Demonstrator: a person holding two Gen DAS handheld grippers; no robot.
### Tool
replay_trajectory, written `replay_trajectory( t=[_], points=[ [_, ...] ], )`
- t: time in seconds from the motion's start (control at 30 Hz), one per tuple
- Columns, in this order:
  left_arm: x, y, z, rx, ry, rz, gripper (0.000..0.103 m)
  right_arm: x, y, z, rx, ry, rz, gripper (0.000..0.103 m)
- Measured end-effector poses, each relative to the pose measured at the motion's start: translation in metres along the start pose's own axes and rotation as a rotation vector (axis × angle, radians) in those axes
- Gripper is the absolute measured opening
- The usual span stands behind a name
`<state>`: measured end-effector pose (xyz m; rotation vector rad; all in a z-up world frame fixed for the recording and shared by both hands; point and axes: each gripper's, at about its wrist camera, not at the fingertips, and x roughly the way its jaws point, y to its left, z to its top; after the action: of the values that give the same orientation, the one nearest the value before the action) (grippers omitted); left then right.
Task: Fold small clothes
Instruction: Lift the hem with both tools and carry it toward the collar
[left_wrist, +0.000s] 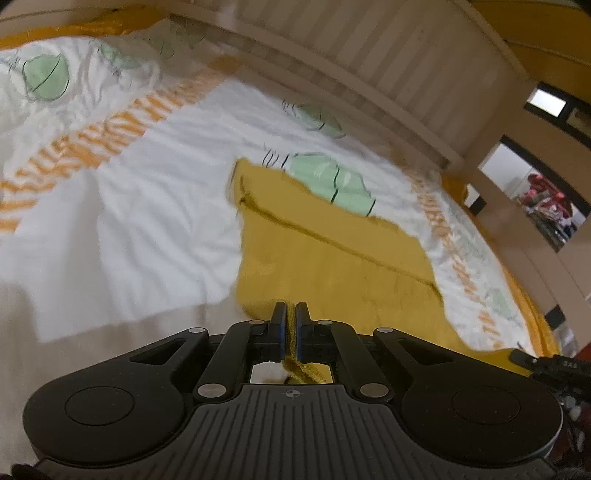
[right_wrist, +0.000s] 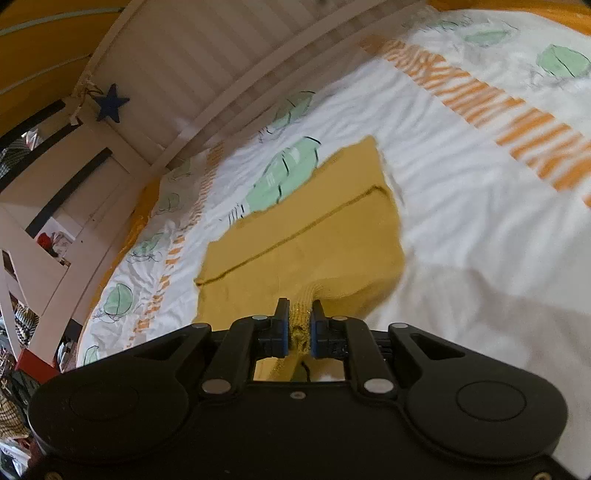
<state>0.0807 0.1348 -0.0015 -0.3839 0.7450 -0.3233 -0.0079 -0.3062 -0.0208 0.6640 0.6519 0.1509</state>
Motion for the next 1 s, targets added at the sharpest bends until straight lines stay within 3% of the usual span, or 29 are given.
replay_trajectory(
  t=[0.4, 0.7, 0.87, 1.0],
  points=[
    [0.025, -0.002, 0.061, -0.001, -0.088, 0.008, 0.004, 0.028, -0.003, 0.054, 0.026, -0.075, 0.034, 0.018],
    [0.070, -0.002, 0.113, -0.017, -0.149, 0.020, 0.001, 0.077, -0.022, 0.102, 0.069, -0.135, 0.019, 0.018],
    [0.099, 0.003, 0.140, -0.033, -0.189, 0.037, 0.001, 0.115, -0.033, 0.125, 0.085, -0.125, 0.008, 0.018],
    [0.124, 0.006, 0.147, 0.003, -0.177, 0.066, 0.002, 0.144, -0.043, 0.132, 0.095, -0.095, -0.021, 0.018]
  ],
)
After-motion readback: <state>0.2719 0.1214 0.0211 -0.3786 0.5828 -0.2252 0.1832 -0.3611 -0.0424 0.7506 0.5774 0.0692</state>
